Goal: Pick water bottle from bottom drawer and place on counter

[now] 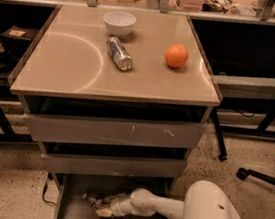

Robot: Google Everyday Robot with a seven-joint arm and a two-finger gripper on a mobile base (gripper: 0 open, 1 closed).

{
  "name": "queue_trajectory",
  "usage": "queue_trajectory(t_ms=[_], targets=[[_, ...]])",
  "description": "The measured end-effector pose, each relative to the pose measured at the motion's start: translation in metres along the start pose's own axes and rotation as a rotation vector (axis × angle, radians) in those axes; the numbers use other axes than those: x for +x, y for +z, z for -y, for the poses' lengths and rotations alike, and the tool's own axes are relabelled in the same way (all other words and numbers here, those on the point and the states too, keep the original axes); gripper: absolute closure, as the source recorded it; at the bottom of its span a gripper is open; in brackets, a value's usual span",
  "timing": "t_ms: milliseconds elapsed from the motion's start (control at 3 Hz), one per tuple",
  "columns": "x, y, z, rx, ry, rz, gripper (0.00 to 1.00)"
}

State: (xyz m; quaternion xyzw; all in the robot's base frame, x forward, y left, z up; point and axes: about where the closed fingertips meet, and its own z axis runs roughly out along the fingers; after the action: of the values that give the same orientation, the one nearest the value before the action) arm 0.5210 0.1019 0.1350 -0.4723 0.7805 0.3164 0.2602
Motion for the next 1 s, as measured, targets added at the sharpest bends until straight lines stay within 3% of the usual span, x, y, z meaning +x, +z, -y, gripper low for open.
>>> queue_trajectory(t_ms=[333, 1000], targets=[[-0.005, -0.003, -0.003, -0.023, -0.010, 0.008, 1.00], [-0.013, -0.044, -0.021, -0.065, 0.029, 0.000, 1.00]])
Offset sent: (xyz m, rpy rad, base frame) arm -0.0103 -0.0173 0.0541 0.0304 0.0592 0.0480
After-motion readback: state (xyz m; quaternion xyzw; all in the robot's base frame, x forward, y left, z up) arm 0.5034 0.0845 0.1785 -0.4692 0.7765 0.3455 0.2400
